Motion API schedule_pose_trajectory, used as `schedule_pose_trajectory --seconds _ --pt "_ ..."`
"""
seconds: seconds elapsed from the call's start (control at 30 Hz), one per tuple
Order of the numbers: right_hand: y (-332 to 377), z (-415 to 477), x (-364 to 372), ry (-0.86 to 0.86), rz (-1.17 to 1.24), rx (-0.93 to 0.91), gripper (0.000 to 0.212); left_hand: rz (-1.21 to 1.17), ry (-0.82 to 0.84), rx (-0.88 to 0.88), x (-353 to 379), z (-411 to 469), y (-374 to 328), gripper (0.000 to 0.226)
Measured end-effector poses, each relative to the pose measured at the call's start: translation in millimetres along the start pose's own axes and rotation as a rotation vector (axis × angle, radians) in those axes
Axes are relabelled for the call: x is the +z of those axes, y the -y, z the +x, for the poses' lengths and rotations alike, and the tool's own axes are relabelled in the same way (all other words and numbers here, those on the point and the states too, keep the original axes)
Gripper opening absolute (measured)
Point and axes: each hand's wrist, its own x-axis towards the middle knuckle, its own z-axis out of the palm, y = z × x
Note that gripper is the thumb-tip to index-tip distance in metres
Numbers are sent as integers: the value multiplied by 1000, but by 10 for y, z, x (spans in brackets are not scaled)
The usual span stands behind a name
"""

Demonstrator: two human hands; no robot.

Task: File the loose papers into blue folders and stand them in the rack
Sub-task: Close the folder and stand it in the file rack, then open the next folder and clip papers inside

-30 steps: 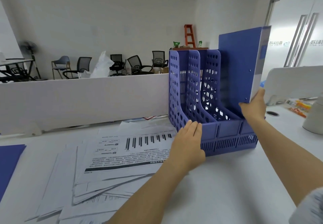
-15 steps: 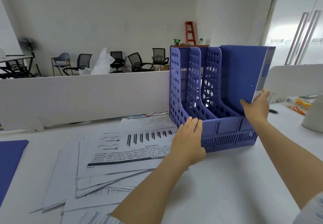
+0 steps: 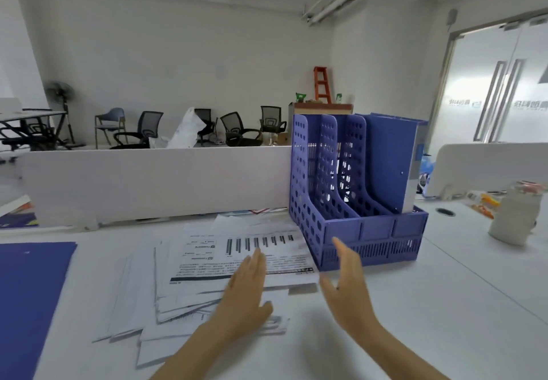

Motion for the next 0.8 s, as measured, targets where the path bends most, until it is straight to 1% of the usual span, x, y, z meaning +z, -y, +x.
schedule_pose_trajectory --seconds 0.07,0.1,0.17,0.2,0.23,0.3,0.33,0.47,0.57,0.63,0.77,0.8 --pt "167 -98 214 114 -1 -31 61 -10 -30 -87 -70 -261 272 79" --pt "289 -144 329 161 1 -49 60 -8 -56 -121 -124 -429 419 84" --pt "538 -240 561 244 11 -87 58 -10 -118 -186 -214 -755 703 103" --pt "657 -286 678 281 14 -98 58 1 -145 -225 -253 -909 843 105" --pt "772 -336 793 313 16 -109 58 21 -161 -269 -289 -1053 980 98" --pt "1021 -452 1059 370 4 -135 59 83 -171 -387 -371 -1377 1239 78" --pt "1120 -500 1168 391 -11 -147 59 98 -182 -432 -403 -1491 1330 73" --pt "1548 -792 1658 523 -52 -207 58 80 -279 -618 -473 -1988 1738 68" --pt "1770 -980 1917 633 -124 -260 58 80 -399 -748 -492 -2239 2017 61" --pt "1863 -1076 2040 722 -225 -321 56 72 -495 -851 -511 -2389 2211 55" --pt "1893 -1148 2146 875 -393 -519 55 -102 -772 -1066 -582 -2580 2440 45" --pt "1891 -1153 2151 905 -419 -577 63 -140 -804 -1110 -607 -2593 2449 43"
